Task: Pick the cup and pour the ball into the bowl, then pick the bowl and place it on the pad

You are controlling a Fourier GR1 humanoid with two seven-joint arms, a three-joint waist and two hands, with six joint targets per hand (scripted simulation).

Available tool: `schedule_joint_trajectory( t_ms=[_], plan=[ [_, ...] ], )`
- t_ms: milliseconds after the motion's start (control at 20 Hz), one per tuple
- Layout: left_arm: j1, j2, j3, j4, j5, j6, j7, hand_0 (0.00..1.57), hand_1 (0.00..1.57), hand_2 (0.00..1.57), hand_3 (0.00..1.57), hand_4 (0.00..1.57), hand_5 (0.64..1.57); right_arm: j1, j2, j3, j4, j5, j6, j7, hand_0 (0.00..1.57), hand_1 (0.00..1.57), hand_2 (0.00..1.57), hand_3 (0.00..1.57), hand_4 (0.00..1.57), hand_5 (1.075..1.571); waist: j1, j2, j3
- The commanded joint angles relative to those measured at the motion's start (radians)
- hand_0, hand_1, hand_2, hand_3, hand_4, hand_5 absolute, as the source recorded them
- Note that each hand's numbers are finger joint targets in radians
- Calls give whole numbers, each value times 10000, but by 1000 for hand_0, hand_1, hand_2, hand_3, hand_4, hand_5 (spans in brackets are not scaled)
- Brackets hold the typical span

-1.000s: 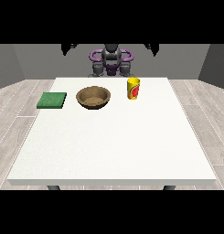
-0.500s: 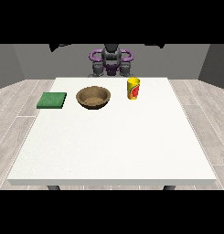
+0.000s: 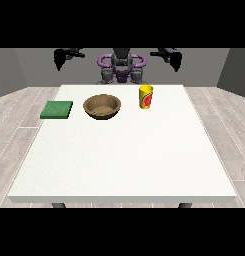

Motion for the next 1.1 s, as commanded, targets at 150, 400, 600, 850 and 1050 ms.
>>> schedule_joint_trajectory(
  t_ms=[150,400,600,850,1050],
  plan=[
    [-396,-546,-24,2200,-880,370,-2922,0,0,0,0,0,1523,-579,-490,-506,798,-182,744,-935,0,0,0,0,0,1571,-319,1085,-2],
    [-1199,-1229,-78,4148,-1382,1201,-4551,0,0,0,0,0,1518,-891,-363,-252,488,-11,741,-1080,0,0,0,0,0,1571,-902,1785,-4],
    [-1268,-1294,-180,5439,-1474,1246,-5286,0,0,0,0,0,1519,-749,-576,-813,1467,-308,1168,-1560,0,0,0,0,0,1570,-624,1445,0],
    [-2575,-1050,376,7463,-1444,1605,-6246,0,0,0,0,0,1519,-655,36,-62,1188,331,904,-1715,0,0,0,0,0,1571,-972,1653,-5],
    [-2611,-663,462,8549,-1443,1247,-7221,0,0,0,0,0,1520,-1001,-429,-670,2079,65,1279,-2112,0,0,0,0,0,1571,-625,1777,-2]
  ],
)
